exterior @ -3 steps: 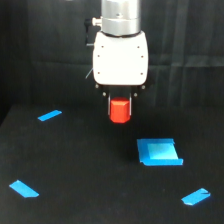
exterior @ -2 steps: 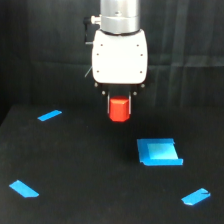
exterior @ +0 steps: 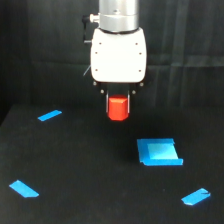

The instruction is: Pick up the red object from the table

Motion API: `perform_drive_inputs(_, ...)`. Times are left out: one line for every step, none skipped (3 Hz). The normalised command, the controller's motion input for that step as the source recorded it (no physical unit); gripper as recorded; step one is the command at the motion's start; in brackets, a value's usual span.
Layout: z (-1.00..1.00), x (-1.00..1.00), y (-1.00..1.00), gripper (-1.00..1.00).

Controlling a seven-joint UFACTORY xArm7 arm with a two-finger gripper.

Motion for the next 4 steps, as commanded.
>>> perform_drive_inputs(0.22, -0.02, 0.03, -0.94)
perform_drive_inputs(0.13, -0.08, -0.04, -1.0)
perform_drive_inputs(0.13, -0.04, -0.03, -0.96)
perform_drive_inputs(0.08, -0.06, 0.01, -0.99)
